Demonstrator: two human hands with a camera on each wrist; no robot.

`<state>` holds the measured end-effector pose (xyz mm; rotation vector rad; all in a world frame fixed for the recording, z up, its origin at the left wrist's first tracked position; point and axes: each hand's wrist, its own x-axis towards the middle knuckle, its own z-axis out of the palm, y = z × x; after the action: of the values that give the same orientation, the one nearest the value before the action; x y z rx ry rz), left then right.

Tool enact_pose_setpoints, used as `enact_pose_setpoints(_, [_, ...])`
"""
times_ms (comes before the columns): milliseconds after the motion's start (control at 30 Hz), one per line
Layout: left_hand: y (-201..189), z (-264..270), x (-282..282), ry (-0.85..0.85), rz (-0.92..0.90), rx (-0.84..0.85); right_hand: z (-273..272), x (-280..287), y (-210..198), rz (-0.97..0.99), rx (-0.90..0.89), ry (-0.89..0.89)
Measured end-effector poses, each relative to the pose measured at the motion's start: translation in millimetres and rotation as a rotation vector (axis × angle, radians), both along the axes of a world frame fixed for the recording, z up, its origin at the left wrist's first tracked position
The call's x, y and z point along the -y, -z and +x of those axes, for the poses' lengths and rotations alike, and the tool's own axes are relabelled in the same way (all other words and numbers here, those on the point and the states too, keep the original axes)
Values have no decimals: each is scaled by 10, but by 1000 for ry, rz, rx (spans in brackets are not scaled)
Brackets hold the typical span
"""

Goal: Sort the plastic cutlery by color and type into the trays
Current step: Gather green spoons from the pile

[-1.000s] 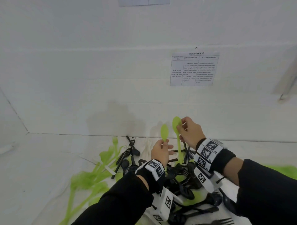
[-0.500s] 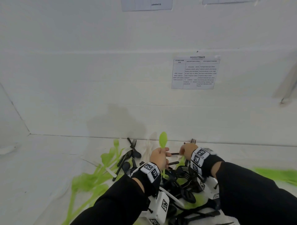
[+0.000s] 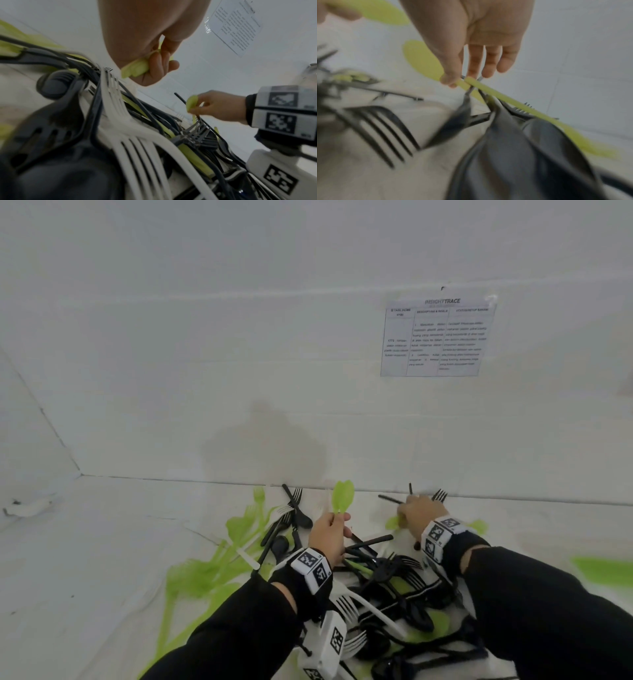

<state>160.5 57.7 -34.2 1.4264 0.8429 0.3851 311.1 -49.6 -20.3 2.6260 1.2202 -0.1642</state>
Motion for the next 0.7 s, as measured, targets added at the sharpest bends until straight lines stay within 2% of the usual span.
enact_pose_setpoints(100, [5, -5, 21, -19, 15, -2, 29, 23, -153, 378, -78, 137])
enact_pose_setpoints(200, [25, -7, 56, -27, 54, 2, -41, 64, -346, 774, -262, 193])
enact_pose_setpoints(267, [29, -24, 92, -24, 75, 8, -181, 129, -430, 837, -325, 148])
enact_pose_setpoints(333, [21, -50, 127, -17, 85, 18, -387, 267, -470, 676, -322, 124])
enact_pose_setpoints(467, [5, -132, 209, -5, 84, 37, -766, 648, -295, 70, -274, 55])
enact_pose_setpoints(533, [10, -180, 251, -1, 74, 41, -849, 812, -107, -149, -257, 97])
enact_pose_setpoints(600, [9, -240, 288, 0, 45, 41, -890, 918, 52, -192, -245, 142])
enact_pose_setpoints(700, [33, -330, 342, 22, 17, 30, -950, 974, 69, -102, -286, 194])
